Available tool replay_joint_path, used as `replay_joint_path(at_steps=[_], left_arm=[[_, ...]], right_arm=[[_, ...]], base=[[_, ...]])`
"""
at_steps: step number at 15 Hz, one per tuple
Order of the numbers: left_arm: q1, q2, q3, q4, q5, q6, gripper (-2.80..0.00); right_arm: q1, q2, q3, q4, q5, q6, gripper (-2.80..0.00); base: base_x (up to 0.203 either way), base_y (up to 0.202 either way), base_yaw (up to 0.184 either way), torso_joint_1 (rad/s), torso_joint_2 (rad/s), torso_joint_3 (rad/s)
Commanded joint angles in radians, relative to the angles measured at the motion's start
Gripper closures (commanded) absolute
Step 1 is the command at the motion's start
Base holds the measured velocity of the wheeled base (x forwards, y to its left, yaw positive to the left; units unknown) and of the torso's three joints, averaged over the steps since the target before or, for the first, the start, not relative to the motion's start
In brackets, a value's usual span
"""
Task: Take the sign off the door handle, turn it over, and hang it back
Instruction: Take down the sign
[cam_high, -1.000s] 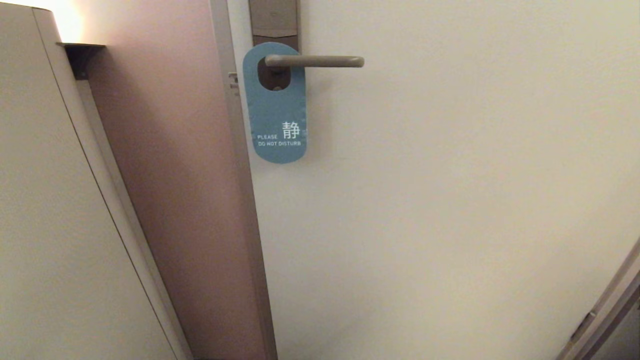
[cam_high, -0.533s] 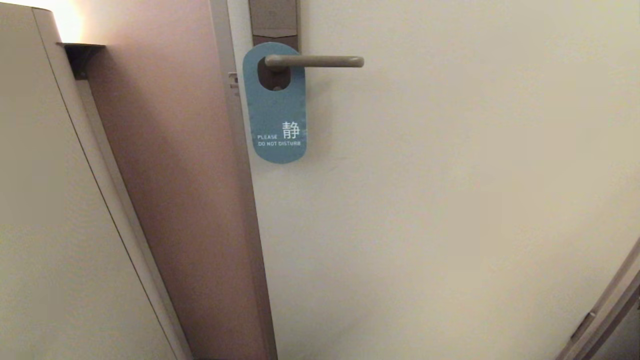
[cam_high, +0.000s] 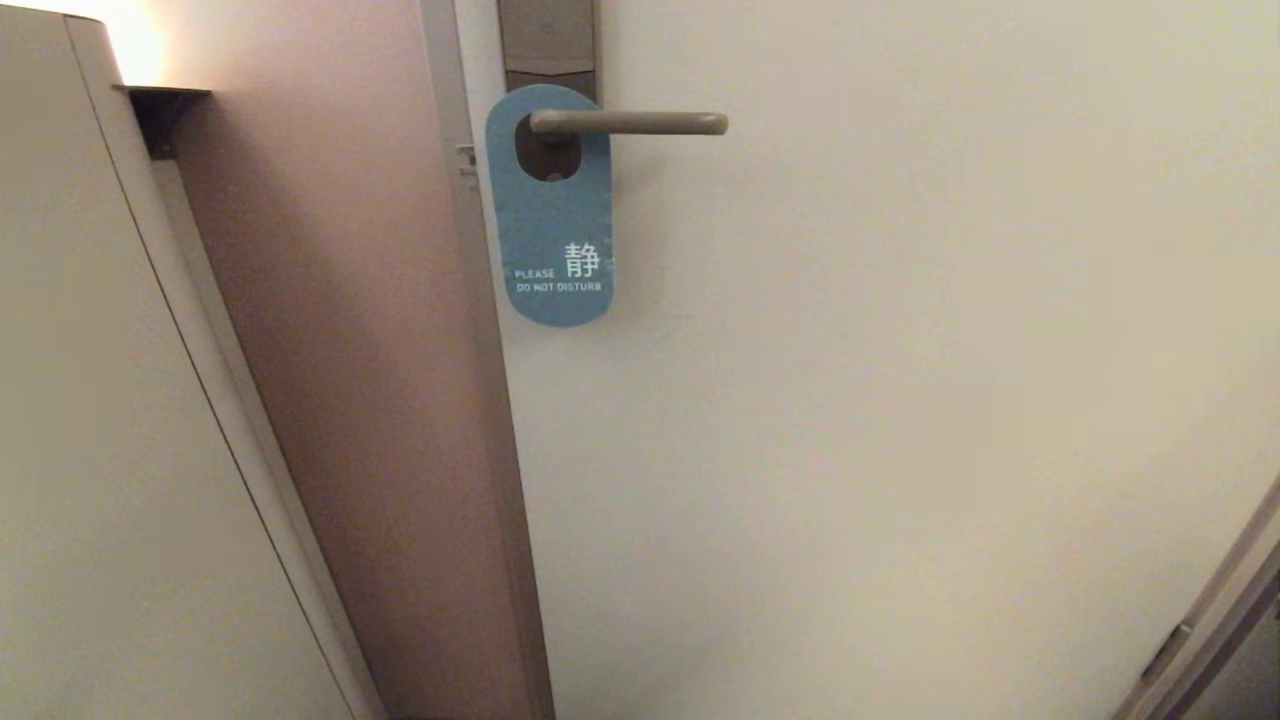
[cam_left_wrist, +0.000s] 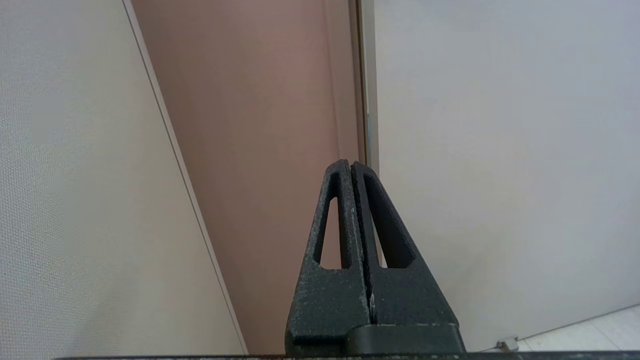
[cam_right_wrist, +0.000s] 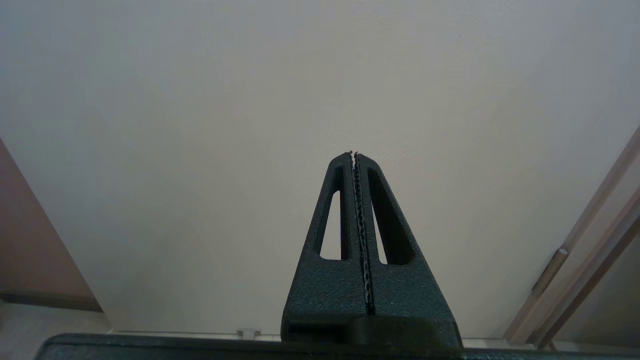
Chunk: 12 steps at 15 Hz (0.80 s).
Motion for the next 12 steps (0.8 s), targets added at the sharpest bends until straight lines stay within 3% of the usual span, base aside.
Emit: replay_joint_path(at_steps=[1, 5, 8, 12], left_arm=[[0.0, 0.0, 0.0, -0.001, -0.001, 0.001, 0.0], [0.0, 0.041, -0.077, 0.059, -0.005, 0.0, 0.0], [0.0, 0.106, -0.191, 0.177, -0.075, 0.0, 0.0], [0.001, 0.211, -0.247, 0.184, -0.079, -0.005, 0.0]], right_arm=[[0.0, 0.0, 0.0, 0.0, 0.0, 0.0, 0.0], [0.0, 0.0, 0.0, 0.001, 0.0, 0.0, 0.0], [0.0, 0.0, 0.0, 0.0, 0.0, 0.0, 0.0], [0.0, 0.0, 0.0, 0.001, 0.0, 0.0, 0.0]], base=[[0.0, 0.0, 0.0, 0.0, 0.0, 0.0], [0.0, 0.0, 0.0, 0.0, 0.0, 0.0], [0.0, 0.0, 0.0, 0.0, 0.0, 0.0], [0.0, 0.0, 0.0, 0.0, 0.0, 0.0]])
